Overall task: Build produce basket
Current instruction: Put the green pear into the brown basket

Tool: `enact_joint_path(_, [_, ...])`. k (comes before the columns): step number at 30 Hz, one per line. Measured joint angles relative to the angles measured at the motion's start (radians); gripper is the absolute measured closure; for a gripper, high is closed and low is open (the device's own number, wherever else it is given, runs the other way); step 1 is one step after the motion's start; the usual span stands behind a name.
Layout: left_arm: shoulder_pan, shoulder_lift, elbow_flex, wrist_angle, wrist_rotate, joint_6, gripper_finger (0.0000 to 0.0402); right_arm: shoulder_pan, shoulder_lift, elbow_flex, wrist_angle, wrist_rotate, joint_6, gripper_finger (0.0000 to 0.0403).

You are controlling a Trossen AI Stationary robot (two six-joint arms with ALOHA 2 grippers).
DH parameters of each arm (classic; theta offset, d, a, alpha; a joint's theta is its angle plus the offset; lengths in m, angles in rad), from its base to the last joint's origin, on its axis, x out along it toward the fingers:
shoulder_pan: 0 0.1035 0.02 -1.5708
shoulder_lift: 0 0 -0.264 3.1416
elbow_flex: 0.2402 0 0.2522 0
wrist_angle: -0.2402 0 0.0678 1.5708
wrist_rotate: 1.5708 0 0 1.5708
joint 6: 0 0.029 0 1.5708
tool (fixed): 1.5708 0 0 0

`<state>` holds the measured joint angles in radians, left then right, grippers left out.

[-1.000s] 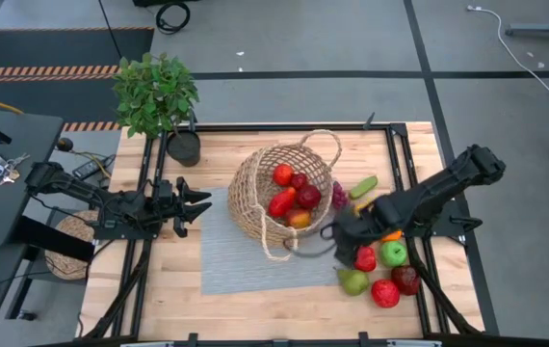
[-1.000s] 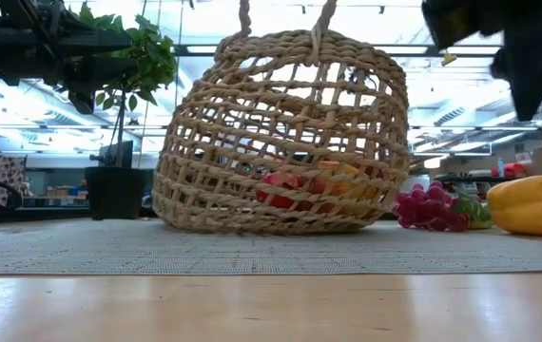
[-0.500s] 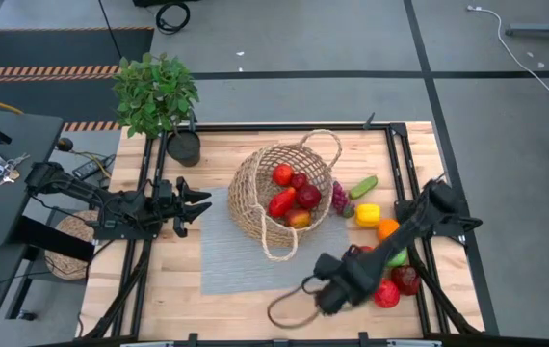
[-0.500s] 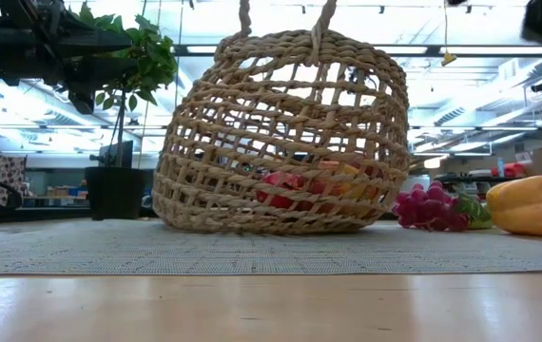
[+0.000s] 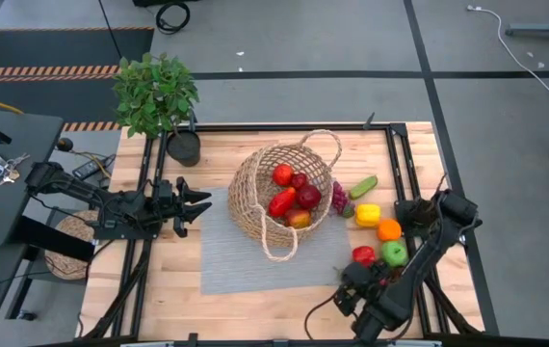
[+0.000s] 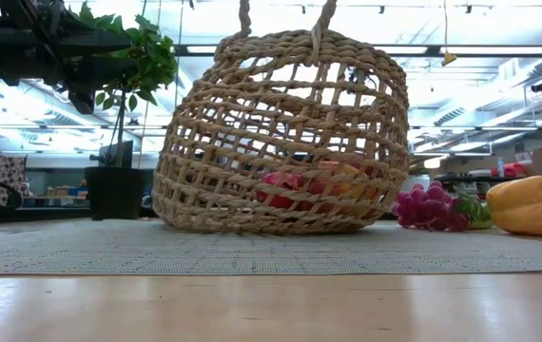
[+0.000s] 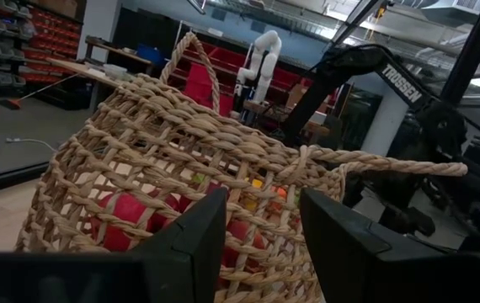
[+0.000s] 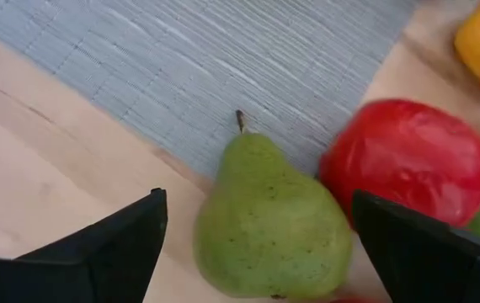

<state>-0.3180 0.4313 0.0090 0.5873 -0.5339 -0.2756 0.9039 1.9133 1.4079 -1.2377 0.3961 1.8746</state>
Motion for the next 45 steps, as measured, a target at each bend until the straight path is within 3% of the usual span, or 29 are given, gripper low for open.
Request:
enact_joint_path(10, [0.000, 0.000, 0.000, 0.000, 0.000, 0.000, 0.0241, 0.005, -0.004, -0.089, 0.187, -0.065, 0.011, 0.0016])
enact_joint_path(19, [0.000, 0.000, 0.000, 0.000, 0.000, 0.000, 0.0241, -0.002, -0.005, -0.095, 0.189, -0.067, -0.071, 0.0017])
enact_joint_path(31, [0.000, 0.000, 0.000, 0.000, 0.000, 0.000, 0.0241, -0.019, -0.010, -0.098, 0.190, -0.073, -0.182, 0.0054])
enact_joint_path(45, [0.000, 0.000, 0.000, 0.000, 0.000, 0.000, 0.0241, -0.049, -0.133, -0.100, 0.090, 0.137, -0.254, 0.0056])
